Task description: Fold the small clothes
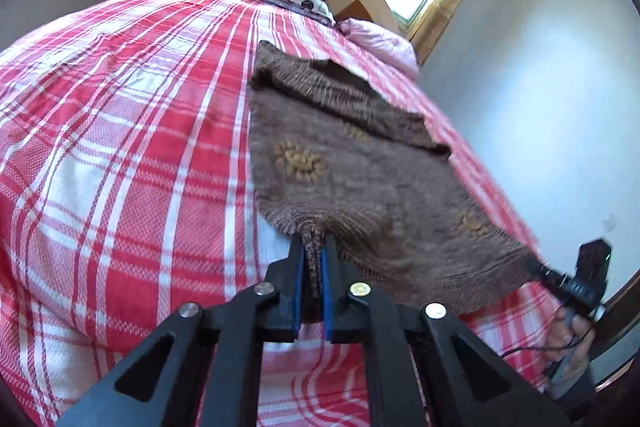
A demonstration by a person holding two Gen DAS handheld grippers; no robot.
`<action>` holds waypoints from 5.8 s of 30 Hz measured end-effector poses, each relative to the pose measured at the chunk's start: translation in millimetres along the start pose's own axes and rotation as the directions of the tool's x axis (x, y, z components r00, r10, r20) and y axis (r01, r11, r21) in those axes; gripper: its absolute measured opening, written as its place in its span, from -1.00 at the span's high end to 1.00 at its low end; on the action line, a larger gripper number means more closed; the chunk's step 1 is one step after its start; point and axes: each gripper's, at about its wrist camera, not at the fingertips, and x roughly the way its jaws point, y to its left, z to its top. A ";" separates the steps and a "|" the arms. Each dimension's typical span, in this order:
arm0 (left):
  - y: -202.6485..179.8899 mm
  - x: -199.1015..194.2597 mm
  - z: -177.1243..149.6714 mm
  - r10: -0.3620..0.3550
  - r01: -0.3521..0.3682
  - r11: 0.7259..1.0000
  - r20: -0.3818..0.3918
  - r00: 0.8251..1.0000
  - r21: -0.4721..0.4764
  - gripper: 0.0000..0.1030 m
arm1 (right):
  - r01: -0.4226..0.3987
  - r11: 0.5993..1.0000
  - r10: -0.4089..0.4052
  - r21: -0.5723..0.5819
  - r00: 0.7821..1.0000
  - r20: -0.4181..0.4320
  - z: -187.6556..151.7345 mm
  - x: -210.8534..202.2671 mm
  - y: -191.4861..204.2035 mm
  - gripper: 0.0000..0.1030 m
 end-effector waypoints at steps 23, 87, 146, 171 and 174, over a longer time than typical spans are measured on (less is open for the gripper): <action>-1.0 59.9 133.3 -0.136 0.142 0.988 0.087 0.987 -0.056 0.86 | -0.006 0.992 -0.012 0.124 0.990 0.140 141.5 48.5 -22.2 0.88; 48.5 254.0 285.6 0.460 -0.459 0.872 0.035 0.887 0.173 -0.53 | 0.035 0.999 -0.039 -0.028 0.985 -0.168 305.8 351.3 -8.4 -0.38; 45.4 212.4 158.1 0.407 -0.372 0.895 -0.108 0.907 0.247 -1.00 | 0.383 0.912 -0.406 -0.143 0.892 -0.200 177.1 222.4 -51.7 0.41; 50.9 178.0 135.3 0.386 -0.359 0.906 -0.089 0.918 0.226 -1.00 | 0.446 0.863 -0.478 -0.237 0.872 -0.100 157.1 195.3 13.1 -0.22; 50.2 176.2 133.8 0.396 -0.367 0.901 -0.091 0.914 0.232 -1.00 | 0.387 0.875 -0.439 -0.290 0.888 -0.139 149.7 214.5 34.3 -0.22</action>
